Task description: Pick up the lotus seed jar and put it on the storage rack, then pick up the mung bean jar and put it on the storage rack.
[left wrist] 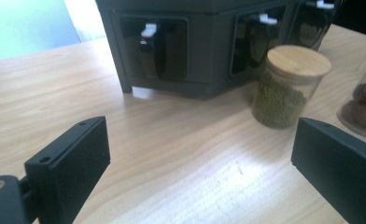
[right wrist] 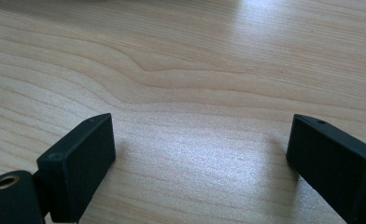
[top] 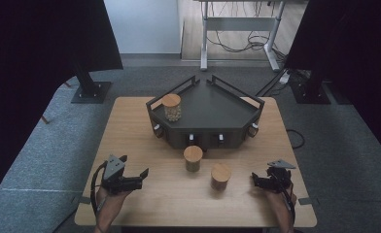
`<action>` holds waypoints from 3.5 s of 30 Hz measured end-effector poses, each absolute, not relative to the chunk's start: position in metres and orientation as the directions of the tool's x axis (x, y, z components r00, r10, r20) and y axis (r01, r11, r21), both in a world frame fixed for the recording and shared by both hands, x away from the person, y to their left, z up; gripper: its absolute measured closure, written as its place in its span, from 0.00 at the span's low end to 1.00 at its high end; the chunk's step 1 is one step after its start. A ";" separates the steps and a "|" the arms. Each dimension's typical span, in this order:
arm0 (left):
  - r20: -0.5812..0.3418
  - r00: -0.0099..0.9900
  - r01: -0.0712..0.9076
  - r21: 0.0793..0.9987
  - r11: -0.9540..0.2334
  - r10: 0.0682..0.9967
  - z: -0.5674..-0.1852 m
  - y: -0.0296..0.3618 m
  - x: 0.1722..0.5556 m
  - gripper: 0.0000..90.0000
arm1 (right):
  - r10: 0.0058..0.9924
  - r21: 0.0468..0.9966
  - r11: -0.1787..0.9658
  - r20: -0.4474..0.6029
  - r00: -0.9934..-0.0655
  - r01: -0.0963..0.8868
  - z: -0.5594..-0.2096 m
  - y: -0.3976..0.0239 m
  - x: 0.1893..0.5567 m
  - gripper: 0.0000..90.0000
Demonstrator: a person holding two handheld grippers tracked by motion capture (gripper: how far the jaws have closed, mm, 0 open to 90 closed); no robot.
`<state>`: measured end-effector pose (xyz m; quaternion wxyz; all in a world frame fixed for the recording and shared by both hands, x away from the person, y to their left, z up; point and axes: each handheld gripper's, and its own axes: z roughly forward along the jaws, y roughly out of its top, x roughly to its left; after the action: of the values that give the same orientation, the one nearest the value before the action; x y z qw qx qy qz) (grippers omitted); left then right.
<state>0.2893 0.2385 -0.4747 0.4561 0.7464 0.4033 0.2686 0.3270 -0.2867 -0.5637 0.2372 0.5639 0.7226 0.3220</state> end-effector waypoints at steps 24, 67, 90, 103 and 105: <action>0.028 0.528 0.414 0.865 -0.285 0.849 -0.510 0.238 0.277 0.05 | 0.968 0.733 0.157 0.020 -0.252 0.662 -0.564 -0.287 0.327 0.08; -0.011 0.456 0.586 0.756 -0.291 0.890 -0.552 0.249 0.290 0.05 | 0.965 0.785 0.143 0.024 -0.261 0.602 -0.546 -0.287 0.315 0.06; 0.028 0.445 0.619 0.712 -0.331 0.895 -0.554 0.244 0.294 0.02 | 0.965 0.794 0.139 0.025 -0.260 0.592 -0.522 -0.273 0.302 0.06; 0.028 0.451 0.619 0.711 -0.334 0.892 -0.554 0.244 0.295 0.01 | 0.961 0.819 0.151 0.010 -0.278 0.554 -0.500 -0.254 0.292 0.04; 0.028 0.451 0.619 0.711 -0.334 0.892 -0.554 0.244 0.295 0.01 | 0.960 0.823 0.151 0.010 -0.279 0.548 -0.496 -0.250 0.290 0.04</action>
<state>0.2948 0.2439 -0.5539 0.3215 0.7886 0.4790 0.2128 0.2902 -0.2500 -0.4959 0.2755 0.5334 0.7069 0.3741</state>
